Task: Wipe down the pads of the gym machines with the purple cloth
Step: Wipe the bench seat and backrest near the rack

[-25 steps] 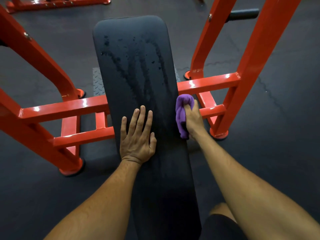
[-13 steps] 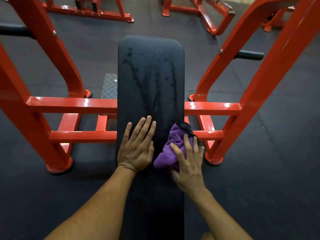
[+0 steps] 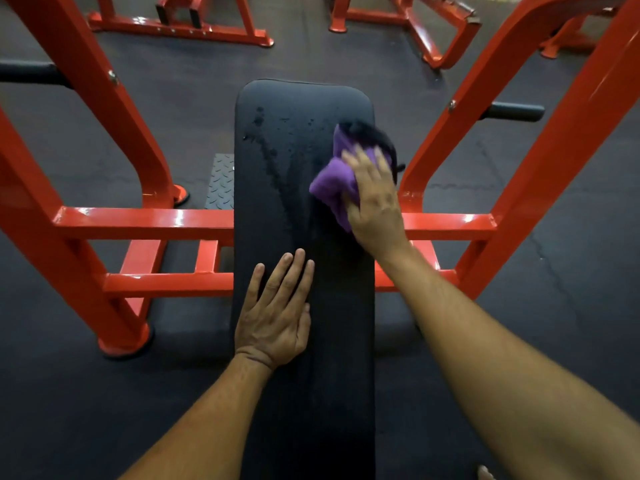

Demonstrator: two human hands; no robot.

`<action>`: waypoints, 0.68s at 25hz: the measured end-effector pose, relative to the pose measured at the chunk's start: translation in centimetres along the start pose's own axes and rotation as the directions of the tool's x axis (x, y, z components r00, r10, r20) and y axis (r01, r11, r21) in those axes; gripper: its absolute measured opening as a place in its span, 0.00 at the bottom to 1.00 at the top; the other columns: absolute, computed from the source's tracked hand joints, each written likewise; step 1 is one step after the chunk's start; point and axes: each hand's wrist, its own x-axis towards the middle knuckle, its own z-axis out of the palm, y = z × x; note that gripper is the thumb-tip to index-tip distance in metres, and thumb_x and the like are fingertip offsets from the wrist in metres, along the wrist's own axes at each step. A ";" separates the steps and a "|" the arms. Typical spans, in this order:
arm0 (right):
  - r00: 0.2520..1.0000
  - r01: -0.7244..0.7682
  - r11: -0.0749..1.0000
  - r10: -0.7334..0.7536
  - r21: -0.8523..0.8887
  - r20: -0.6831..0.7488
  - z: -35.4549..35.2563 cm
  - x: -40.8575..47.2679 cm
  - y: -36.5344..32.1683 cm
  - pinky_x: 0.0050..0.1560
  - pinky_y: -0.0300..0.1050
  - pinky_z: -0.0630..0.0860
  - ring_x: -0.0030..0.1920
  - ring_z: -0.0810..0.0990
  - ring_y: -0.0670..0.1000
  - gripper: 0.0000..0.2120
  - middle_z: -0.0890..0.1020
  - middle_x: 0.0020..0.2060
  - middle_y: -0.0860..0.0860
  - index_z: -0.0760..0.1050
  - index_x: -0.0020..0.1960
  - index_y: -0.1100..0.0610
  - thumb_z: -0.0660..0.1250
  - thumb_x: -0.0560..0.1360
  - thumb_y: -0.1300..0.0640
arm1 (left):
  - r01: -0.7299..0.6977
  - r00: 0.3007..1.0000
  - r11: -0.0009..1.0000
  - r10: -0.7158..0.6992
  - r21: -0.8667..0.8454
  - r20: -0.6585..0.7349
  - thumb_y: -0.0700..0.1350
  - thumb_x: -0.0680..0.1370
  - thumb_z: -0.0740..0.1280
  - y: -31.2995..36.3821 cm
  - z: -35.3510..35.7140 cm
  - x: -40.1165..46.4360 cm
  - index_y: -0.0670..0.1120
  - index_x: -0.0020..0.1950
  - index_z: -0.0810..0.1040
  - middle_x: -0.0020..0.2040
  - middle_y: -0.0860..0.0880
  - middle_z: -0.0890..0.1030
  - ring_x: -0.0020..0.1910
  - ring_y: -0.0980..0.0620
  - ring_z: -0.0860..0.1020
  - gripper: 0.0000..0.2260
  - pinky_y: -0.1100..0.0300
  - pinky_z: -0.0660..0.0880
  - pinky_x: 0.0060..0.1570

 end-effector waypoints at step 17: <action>0.979 -0.154 0.978 0.132 0.143 0.155 -3.9 -9.8 -1.8 0.76 0.59 0.61 0.77 0.64 0.61 0.25 0.70 0.75 0.57 0.71 0.73 0.59 0.64 0.76 0.64 | 0.017 0.999 1.000 -0.016 -0.014 0.042 0.50 0.78 0.60 0.2 -0.2 0.4 0.46 0.83 0.61 0.84 0.47 0.58 0.83 0.48 0.56 0.33 0.40 0.56 0.79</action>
